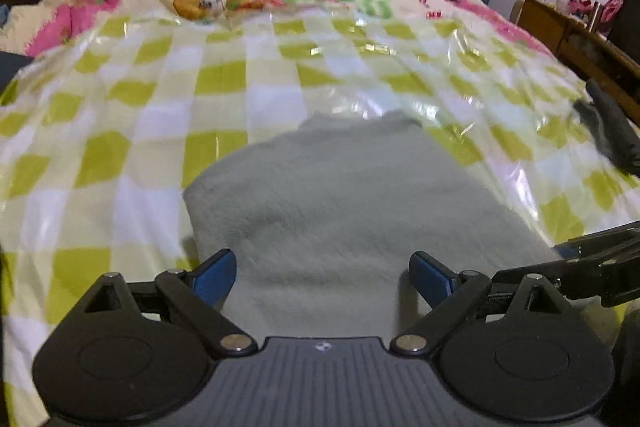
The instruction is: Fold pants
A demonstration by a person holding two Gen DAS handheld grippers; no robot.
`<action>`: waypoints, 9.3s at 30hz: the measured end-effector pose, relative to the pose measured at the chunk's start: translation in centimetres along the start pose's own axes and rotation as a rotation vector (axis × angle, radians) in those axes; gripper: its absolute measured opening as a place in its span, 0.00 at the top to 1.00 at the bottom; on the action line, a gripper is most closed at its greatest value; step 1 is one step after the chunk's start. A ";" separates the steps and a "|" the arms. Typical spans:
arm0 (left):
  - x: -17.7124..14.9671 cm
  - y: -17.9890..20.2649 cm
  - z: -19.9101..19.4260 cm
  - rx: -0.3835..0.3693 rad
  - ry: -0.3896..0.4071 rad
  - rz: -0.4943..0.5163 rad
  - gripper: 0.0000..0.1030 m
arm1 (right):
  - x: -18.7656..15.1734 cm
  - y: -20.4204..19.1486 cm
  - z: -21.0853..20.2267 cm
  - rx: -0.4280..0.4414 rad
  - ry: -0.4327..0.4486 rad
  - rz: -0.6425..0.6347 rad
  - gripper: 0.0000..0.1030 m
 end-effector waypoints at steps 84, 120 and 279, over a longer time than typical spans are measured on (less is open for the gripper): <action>-4.4 5.7 -7.6 0.186 0.000 -0.039 0.00 | -5.7 -3.0 -6.0 -0.092 0.033 0.026 0.38; -2.3 -1.1 1.9 0.172 -0.085 -0.123 0.00 | 2.1 1.1 3.3 -0.093 0.007 -0.002 0.52; -3.9 2.4 -5.8 0.287 -0.028 -0.126 0.00 | -4.5 -3.8 -4.5 -0.083 0.085 0.030 0.33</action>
Point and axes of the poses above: each gripper's, at about its wrist camera, not at the fingertips, and z roughly the way its jaws point, y to its right, x to its top, the point moved 6 cm from there along z, roughly the way its jaws point, and after that the axes turned 8 degrees about y, right-handed, at the moved point
